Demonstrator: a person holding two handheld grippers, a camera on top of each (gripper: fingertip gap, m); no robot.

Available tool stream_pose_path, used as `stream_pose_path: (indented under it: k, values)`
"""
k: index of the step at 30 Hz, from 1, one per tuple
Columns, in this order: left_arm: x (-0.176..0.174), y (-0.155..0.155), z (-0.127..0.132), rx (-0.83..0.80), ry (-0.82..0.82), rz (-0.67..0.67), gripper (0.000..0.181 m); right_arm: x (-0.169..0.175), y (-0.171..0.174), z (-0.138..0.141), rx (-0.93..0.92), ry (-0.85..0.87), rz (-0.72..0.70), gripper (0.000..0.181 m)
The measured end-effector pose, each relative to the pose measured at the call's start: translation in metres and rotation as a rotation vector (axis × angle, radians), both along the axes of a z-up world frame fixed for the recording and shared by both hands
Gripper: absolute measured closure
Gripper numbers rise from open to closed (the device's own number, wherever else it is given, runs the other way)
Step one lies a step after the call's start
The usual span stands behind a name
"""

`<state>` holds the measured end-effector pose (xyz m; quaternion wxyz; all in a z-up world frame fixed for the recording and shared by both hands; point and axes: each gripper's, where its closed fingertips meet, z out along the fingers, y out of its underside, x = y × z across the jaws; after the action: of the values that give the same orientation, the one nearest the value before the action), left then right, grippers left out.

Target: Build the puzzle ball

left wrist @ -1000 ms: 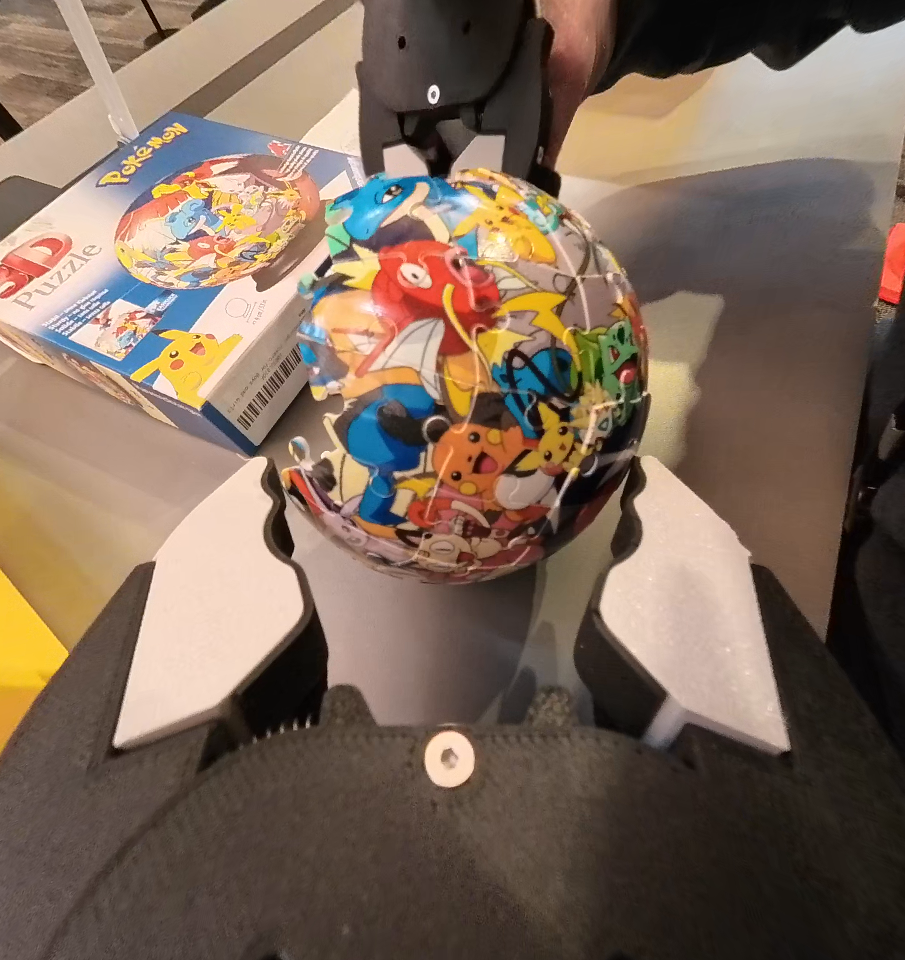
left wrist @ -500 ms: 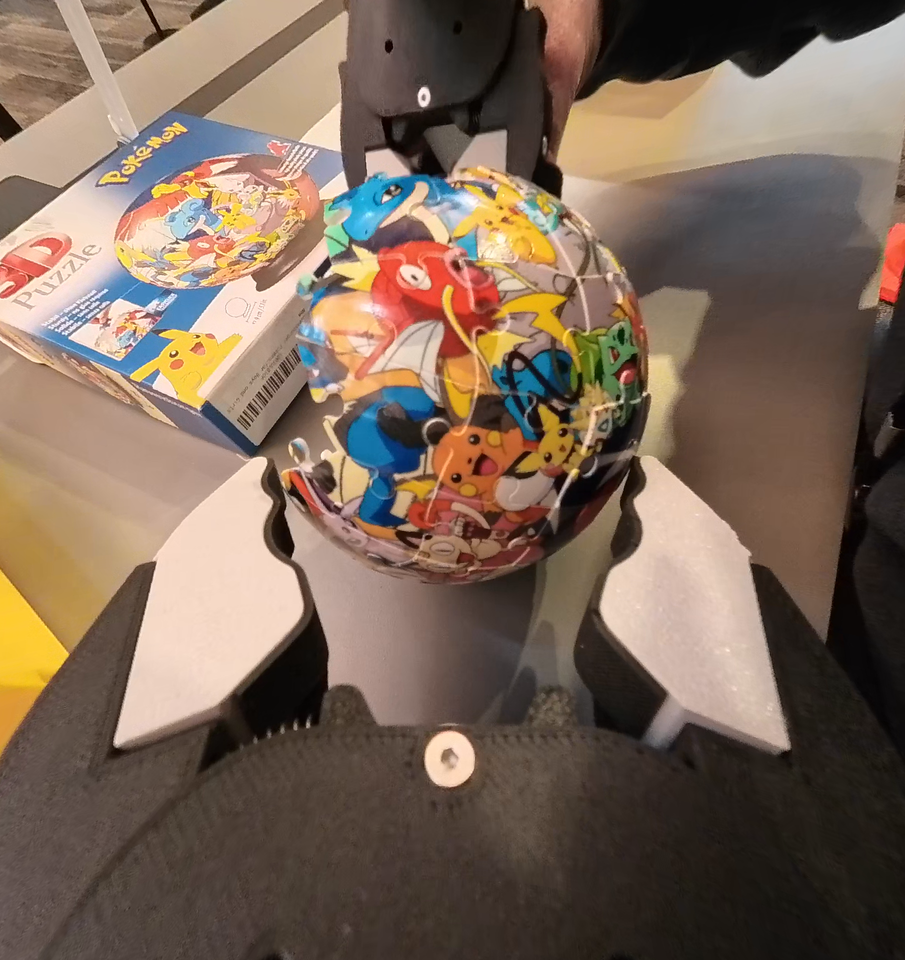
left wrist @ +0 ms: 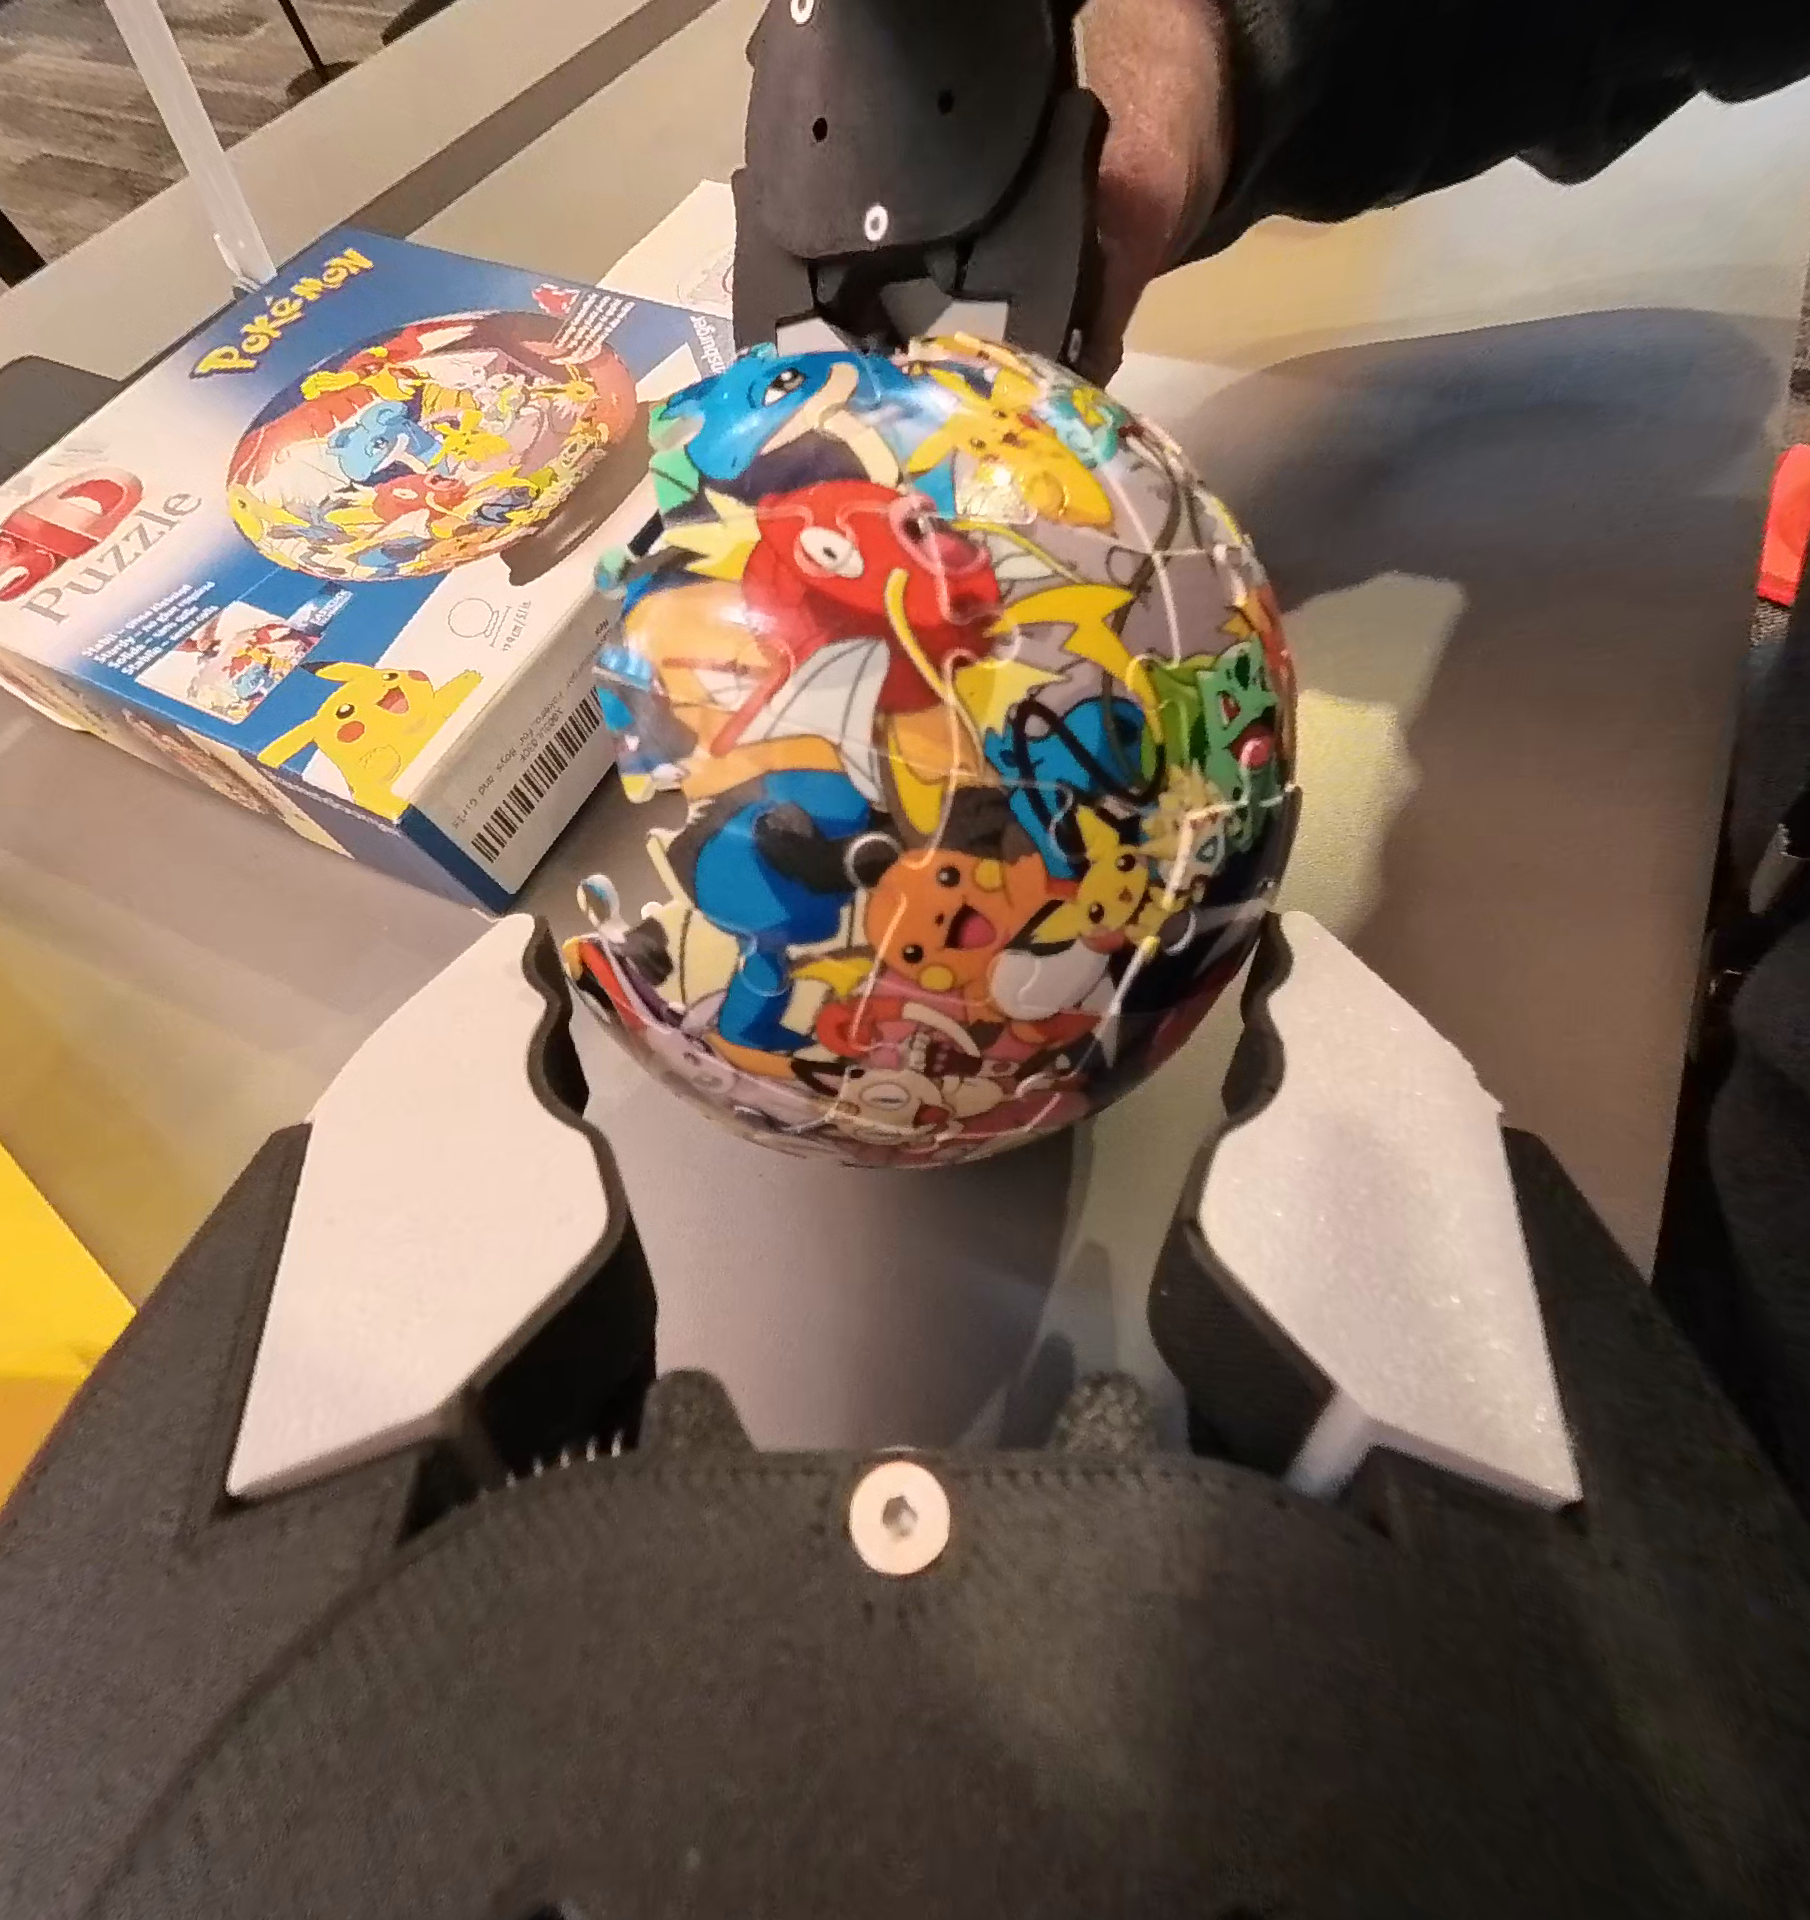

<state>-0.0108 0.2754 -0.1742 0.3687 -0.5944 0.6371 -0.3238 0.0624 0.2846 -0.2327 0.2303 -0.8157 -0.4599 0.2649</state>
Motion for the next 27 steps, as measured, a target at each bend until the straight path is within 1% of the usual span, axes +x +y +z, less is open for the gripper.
stream_pose_path:
  k: [8,9,13,19,22,24,25,27]
  values:
    - [0.001,0.0,0.0,-0.001,0.0,0.0,0.061,0.005,0.001,0.01,-0.028,0.063,-0.043,0.181]
    - [0.001,0.0,0.0,-0.001,0.0,0.0,0.061,0.005,0.0,0.012,-0.029,0.068,-0.038,0.179]
    - [0.001,0.0,0.0,-0.001,-0.001,0.0,0.061,0.003,-0.002,0.014,0.009,0.068,0.031,0.156]
    - [0.001,0.0,0.0,0.0,0.0,0.0,0.061,-0.003,-0.003,0.008,0.082,0.005,0.204,0.15]
    - [0.001,0.0,0.0,0.002,0.002,-0.001,0.061,-0.005,0.0,0.002,0.073,-0.023,0.236,0.152]
    - [0.001,0.0,-0.001,0.001,0.002,0.001,0.061,-0.006,0.0,0.002,0.04,-0.014,0.232,0.16]
    - [0.001,0.001,-0.001,0.001,0.002,0.0,0.061,-0.006,0.0,0.001,0.036,-0.019,0.22,0.168]
    - [0.001,0.001,0.0,0.001,0.002,0.0,0.061,-0.007,-0.001,0.0,0.029,-0.017,0.204,0.171]
